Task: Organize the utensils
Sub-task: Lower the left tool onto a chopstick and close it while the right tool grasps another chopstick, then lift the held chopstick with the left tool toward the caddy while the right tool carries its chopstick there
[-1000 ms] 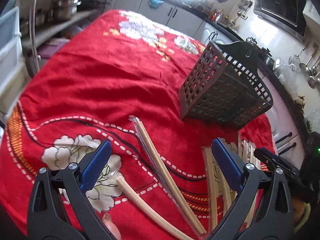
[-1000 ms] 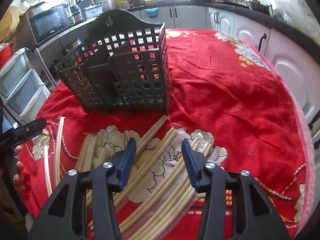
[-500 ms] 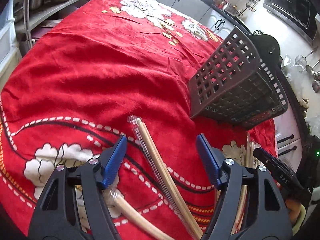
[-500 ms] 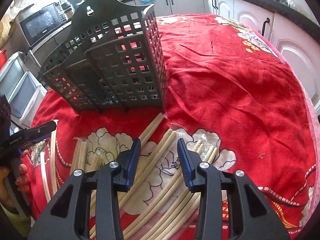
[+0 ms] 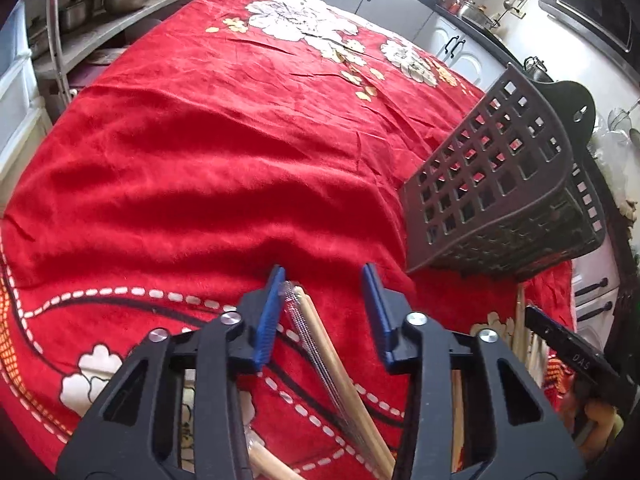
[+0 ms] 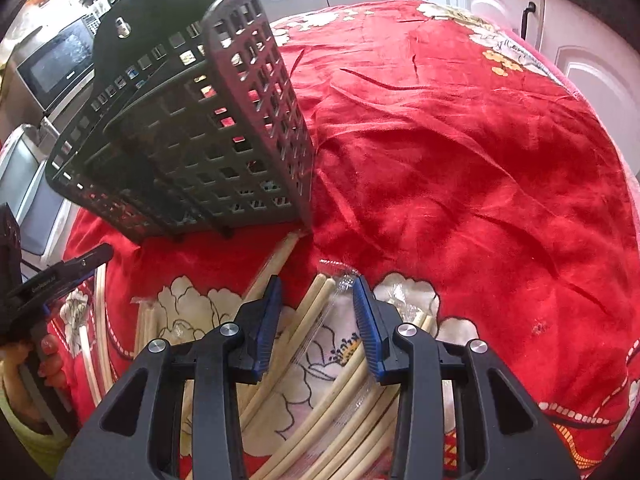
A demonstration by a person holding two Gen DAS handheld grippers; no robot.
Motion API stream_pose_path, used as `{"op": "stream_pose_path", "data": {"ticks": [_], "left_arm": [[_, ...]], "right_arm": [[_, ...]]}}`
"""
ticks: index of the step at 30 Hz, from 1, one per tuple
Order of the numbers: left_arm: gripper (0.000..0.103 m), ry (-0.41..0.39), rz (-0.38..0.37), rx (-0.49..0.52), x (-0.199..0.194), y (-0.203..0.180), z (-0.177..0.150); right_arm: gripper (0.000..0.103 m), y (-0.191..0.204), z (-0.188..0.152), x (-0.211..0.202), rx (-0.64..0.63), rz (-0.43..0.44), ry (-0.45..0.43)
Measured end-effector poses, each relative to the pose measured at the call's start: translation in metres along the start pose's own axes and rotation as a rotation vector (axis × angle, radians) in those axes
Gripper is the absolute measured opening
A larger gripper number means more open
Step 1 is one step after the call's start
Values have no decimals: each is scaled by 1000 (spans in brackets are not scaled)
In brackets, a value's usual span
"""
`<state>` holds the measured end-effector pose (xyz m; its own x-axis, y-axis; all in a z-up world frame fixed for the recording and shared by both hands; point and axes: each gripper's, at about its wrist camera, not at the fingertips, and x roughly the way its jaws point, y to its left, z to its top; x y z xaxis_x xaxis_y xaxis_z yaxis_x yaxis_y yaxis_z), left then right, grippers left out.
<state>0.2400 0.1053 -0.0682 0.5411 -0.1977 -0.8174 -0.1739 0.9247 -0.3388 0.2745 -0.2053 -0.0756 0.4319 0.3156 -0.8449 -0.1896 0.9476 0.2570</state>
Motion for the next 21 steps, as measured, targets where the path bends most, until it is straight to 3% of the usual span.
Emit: {"op": "stream_pose_path", "data": {"ticks": [2,8,13,21], "left_arm": [[25,-4,16,13,1,-2,1],[5,-20,54,24,4,1,4],[4,-36,3,16,-7,2,4],[3,-165,-85,83,-64,-23,-2]], "right_arm": [[33,-4,4,2,13,8,1],[13,-18,14,5,49,29,-17],[9,-31,18,-4,81,105,-51],[7,-30,8,-57,48,221,-187]]}}
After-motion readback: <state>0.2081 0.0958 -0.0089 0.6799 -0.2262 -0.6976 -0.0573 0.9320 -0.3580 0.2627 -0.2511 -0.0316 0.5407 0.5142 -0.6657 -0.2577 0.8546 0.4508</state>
